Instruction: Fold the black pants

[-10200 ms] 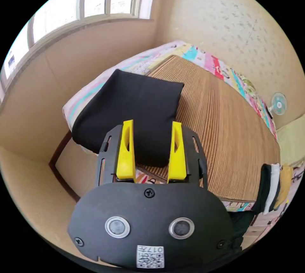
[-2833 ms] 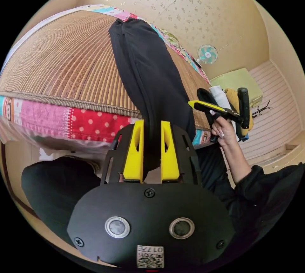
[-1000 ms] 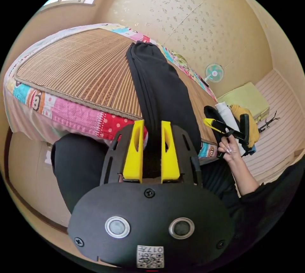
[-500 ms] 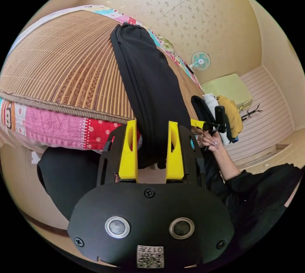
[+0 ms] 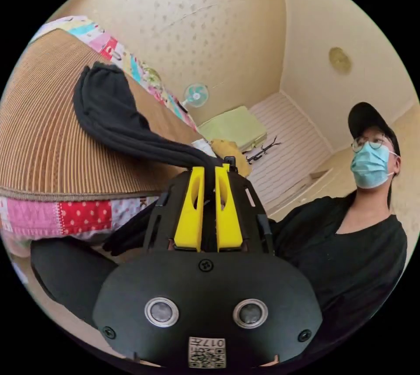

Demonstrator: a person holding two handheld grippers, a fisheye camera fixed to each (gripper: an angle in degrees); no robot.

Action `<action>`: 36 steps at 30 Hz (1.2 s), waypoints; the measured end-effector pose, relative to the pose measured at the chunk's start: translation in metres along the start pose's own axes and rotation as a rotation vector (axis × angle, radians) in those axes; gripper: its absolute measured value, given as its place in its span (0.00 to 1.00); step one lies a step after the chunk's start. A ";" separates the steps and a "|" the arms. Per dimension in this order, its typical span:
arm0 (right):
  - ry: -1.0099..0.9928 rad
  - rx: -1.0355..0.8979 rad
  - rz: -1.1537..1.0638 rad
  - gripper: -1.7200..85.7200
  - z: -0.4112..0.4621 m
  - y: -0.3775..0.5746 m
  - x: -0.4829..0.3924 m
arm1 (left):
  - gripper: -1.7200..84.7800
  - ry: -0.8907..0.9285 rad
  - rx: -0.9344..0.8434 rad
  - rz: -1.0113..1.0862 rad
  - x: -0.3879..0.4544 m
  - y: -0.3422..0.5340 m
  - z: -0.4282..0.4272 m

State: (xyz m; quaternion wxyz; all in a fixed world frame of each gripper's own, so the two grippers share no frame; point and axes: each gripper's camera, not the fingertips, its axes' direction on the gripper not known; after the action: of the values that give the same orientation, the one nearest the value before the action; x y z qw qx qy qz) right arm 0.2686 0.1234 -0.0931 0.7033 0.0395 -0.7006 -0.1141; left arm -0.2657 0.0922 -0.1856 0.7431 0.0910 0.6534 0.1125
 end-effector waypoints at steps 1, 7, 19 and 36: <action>0.006 0.001 -0.056 0.03 -0.002 -0.010 -0.021 | 0.08 -0.019 0.008 0.063 0.020 -0.012 -0.004; 0.119 0.065 -0.513 0.02 -0.020 -0.102 -0.211 | 0.08 -0.089 0.170 0.483 0.172 -0.110 -0.032; 0.553 0.067 -0.342 0.02 -0.015 -0.267 -0.127 | 0.07 -0.280 0.077 0.142 0.035 -0.263 0.035; 0.684 -0.216 0.196 0.08 0.019 0.040 0.057 | 0.14 -0.340 -0.360 -0.291 -0.096 0.036 0.092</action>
State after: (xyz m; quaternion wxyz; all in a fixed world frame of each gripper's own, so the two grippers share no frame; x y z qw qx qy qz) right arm 0.2537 0.1517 -0.0285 0.9045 -0.0665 -0.4092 -0.0995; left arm -0.1876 0.1003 -0.0726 0.8544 -0.1196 0.4953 0.1022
